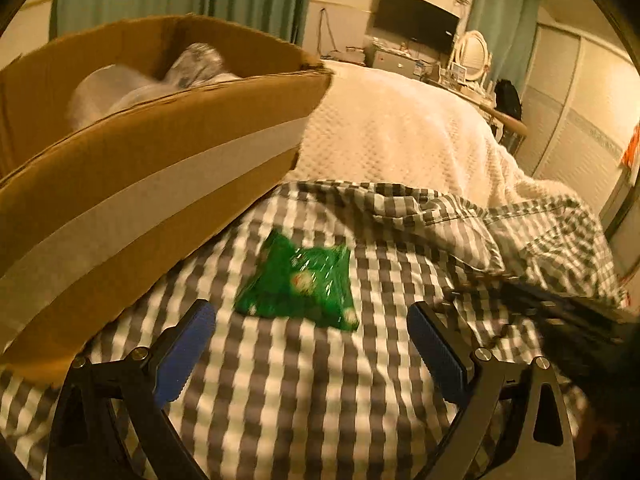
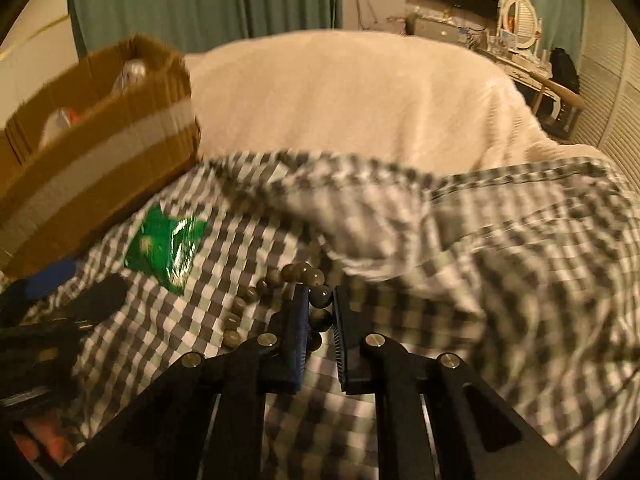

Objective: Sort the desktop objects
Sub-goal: 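Grasp the green packet with the left tool while the right tool grasps the brown bead string, then carry the green packet and bead string over the cardboard box and release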

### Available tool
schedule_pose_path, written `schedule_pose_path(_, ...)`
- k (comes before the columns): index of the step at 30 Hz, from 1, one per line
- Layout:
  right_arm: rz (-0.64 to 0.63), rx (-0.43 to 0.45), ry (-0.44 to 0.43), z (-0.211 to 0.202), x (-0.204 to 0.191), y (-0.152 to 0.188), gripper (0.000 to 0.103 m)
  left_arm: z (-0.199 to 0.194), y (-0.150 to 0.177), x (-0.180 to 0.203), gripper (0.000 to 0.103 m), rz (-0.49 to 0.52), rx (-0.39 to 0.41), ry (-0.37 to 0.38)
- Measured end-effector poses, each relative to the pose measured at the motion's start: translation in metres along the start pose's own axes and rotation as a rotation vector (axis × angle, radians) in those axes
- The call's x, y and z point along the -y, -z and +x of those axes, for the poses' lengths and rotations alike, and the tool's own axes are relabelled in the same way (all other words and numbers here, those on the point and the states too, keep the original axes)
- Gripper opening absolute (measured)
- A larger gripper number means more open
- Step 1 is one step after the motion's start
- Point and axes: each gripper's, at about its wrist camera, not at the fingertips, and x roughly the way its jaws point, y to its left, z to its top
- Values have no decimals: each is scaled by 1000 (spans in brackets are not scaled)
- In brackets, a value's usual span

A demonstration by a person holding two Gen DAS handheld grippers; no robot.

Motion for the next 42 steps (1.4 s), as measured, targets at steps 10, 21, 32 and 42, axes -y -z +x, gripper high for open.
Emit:
schedule_pose_path(10,-16,12,-27,-12,-2,-8,11,71,-15,-14,79,-37,-95,-54)
schedule_pose_path(21,-37,14,-35,-21,-10,0,11,35,-9,-19,49,-48,-55,-3)
schedule_pose_path(32,-117,89,-38,-73,-38,2,11,-72,-12,-35,49,-126,86,72)
schedule_pose_path(42,-268,297,-170,-157,-107,-84,11,-165,-89,-82,49,-172,282,-23)
